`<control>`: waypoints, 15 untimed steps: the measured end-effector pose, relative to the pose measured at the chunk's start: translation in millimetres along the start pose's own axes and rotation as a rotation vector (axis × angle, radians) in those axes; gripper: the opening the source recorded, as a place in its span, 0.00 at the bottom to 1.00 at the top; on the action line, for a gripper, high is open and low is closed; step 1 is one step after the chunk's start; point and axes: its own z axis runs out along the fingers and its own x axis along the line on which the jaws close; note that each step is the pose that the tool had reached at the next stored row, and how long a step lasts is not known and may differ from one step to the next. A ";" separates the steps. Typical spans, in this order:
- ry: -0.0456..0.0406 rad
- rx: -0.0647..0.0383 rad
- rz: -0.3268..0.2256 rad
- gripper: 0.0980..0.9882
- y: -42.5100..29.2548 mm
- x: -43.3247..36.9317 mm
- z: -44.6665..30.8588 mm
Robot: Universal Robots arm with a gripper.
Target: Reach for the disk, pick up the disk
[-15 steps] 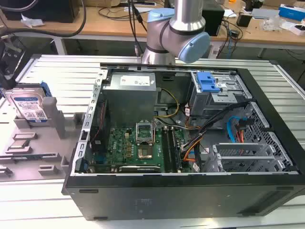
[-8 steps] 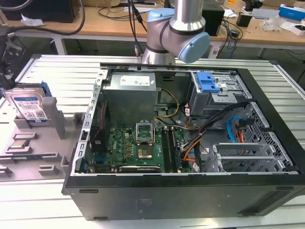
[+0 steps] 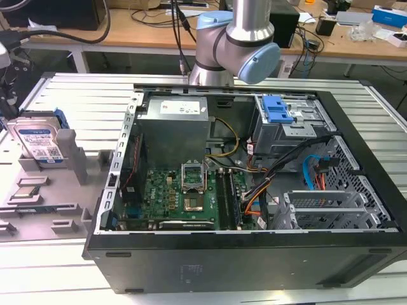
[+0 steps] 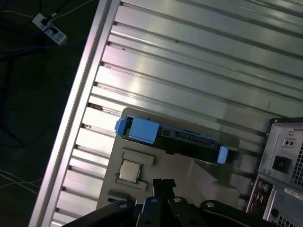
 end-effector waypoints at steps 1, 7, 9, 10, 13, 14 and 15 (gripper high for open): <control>0.0005 0.000 -0.013 0.01 0.0 0.0 0.0; 0.0071 0.000 -0.186 0.01 0.0 0.0 0.0; 0.0091 0.000 -0.236 0.01 0.0 0.0 0.0; 0.0095 0.000 -0.250 0.01 0.0 0.0 0.0; 0.0113 0.000 -0.296 0.01 0.0 0.0 0.0; 0.0121 0.000 -0.317 0.01 0.0 0.0 0.0; 0.0130 0.000 -0.340 0.01 0.0 0.0 0.0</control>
